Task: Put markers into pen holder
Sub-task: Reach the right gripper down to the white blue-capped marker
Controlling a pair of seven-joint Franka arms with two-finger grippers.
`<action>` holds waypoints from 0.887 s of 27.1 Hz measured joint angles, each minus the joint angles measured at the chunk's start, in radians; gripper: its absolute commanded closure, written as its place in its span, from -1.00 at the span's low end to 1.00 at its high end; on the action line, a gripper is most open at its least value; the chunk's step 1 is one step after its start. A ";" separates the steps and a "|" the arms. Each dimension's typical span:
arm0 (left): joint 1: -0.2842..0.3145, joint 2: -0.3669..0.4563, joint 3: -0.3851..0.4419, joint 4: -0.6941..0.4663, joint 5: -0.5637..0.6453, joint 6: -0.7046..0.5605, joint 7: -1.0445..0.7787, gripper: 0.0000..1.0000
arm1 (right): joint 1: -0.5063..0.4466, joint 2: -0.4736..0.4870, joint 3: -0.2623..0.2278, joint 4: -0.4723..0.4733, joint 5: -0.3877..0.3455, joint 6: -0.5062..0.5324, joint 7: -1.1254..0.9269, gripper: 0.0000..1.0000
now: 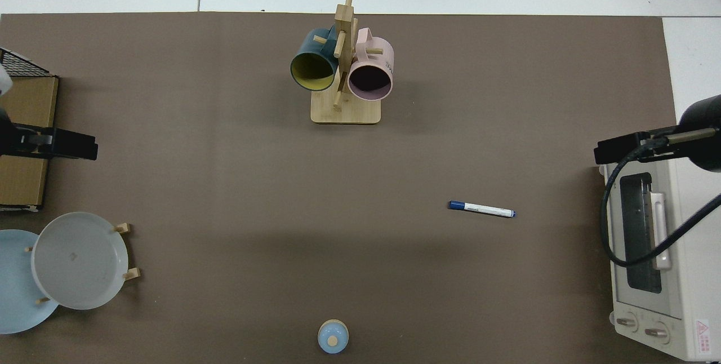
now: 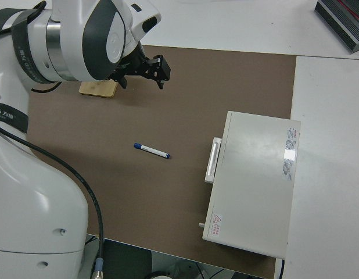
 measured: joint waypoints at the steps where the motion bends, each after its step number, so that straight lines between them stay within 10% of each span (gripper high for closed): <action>1: 0.000 0.000 0.000 0.000 0.000 0.000 0.000 -1.00 | 0.003 0.000 0.001 0.000 0.000 0.000 0.000 -1.00; 24: -0.001 -0.003 0.000 -0.001 0.000 -0.001 0.013 -1.00 | 0.047 0.001 0.005 -0.253 0.003 0.164 -0.104 -1.00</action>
